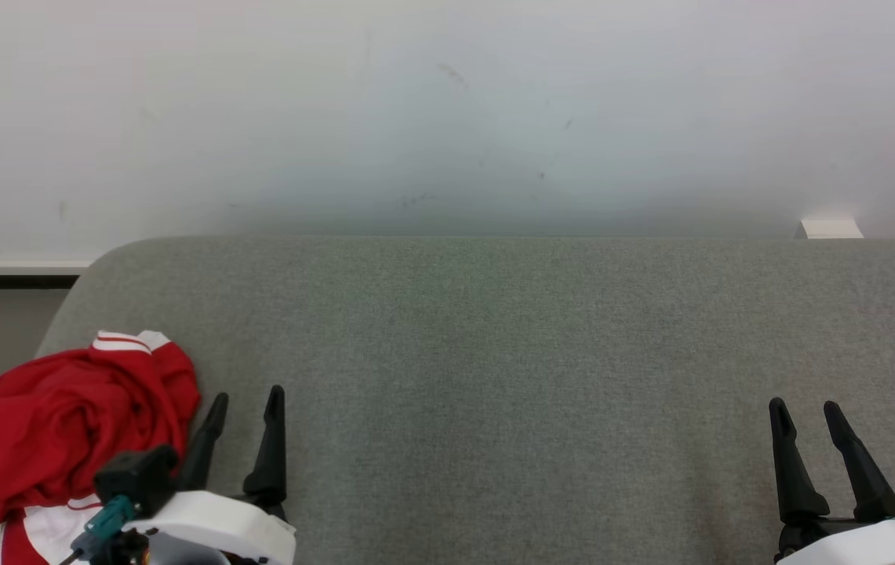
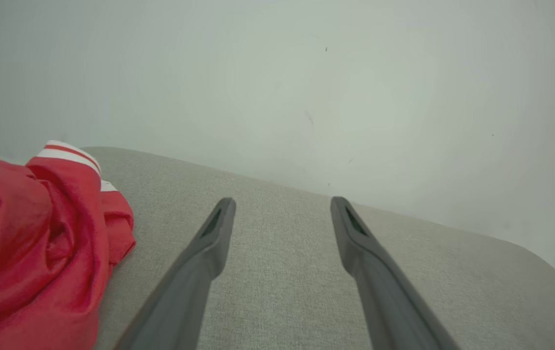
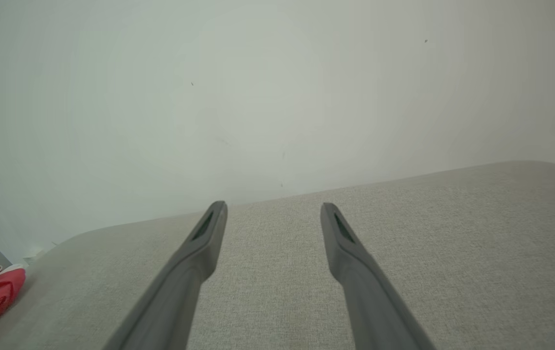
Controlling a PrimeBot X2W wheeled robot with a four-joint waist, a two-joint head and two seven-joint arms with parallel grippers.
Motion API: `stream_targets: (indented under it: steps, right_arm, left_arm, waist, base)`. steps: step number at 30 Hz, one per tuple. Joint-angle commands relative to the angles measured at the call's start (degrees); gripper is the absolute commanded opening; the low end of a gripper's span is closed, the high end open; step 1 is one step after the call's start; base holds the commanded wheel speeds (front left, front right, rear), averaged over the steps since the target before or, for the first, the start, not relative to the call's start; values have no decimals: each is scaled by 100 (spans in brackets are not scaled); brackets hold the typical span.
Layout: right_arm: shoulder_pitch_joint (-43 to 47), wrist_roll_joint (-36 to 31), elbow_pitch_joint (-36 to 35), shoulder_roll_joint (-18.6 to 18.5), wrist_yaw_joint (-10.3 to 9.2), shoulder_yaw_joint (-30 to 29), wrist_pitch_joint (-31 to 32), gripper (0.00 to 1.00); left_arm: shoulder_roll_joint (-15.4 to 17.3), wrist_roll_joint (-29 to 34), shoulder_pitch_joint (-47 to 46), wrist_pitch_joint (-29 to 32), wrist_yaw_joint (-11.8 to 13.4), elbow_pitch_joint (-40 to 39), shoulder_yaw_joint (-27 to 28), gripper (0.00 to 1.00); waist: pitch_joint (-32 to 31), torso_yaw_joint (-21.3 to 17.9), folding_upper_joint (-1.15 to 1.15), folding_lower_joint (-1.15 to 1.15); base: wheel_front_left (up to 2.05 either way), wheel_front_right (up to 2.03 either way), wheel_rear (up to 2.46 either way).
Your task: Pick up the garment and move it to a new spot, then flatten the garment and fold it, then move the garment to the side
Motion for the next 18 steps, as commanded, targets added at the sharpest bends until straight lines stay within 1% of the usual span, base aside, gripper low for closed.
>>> stream_targets:
  steps: [1,18]
  right_arm:
    - [11,-154,-76,-20,-7,-7,-16,100]
    - [141,-998,-179,70,-9,-27,-4,100]
  left_arm:
    - [61,178,-118,-68,14,-23,-15,100]
    - [133,1015,-69,-289,190,61,-168,100]
  waist:
    - [1,-1,0,0]
    - [-23,-1,0,0]
  base:
    - [0,0,0]
    - [0,0,0]
